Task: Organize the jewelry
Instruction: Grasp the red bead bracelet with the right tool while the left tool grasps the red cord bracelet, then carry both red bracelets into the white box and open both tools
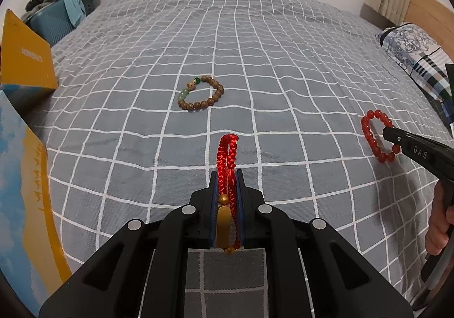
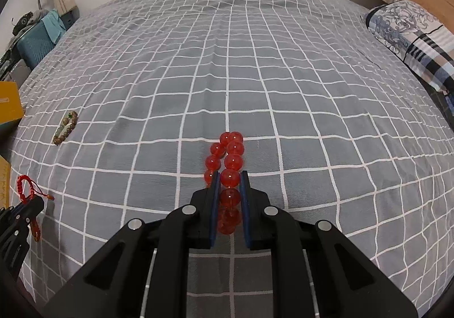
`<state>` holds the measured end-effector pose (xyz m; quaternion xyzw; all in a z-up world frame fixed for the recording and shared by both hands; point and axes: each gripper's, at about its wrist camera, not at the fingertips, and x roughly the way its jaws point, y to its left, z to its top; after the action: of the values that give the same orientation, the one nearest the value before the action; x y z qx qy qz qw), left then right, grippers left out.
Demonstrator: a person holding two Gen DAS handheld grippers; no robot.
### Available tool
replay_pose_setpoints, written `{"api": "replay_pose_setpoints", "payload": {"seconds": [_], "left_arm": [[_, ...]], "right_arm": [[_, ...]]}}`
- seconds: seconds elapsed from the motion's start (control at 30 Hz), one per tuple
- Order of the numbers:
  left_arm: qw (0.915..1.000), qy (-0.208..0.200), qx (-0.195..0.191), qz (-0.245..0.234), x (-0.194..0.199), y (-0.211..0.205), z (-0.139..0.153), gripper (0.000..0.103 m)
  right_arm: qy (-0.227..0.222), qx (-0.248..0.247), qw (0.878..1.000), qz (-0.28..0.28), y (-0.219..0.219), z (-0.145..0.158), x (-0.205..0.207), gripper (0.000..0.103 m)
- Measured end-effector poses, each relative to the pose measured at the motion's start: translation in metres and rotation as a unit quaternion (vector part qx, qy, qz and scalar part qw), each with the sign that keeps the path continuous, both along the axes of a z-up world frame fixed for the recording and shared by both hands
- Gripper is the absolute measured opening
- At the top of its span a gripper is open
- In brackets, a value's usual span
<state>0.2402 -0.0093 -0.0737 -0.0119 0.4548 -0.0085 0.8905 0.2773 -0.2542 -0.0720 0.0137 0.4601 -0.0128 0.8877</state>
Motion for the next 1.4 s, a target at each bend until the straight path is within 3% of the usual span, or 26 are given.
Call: {"api": "replay_pose_setpoints", "payload": {"seconds": [0.53,1.4], "left_arm": [[0.9991,-0.041,-0.009,0.007,-0.012,0.014,0.035,0.010],[0.9978,-0.064,0.007,0.012,-0.060,0.030,0.084,0.011]], "right_arm": [[-0.048,0.003,0.999,0.017,0.015,0.031,-0.020,0.013],[-0.086,-0.008,0.996,0.028,0.040,0.091,-0.078,0.013]]}}
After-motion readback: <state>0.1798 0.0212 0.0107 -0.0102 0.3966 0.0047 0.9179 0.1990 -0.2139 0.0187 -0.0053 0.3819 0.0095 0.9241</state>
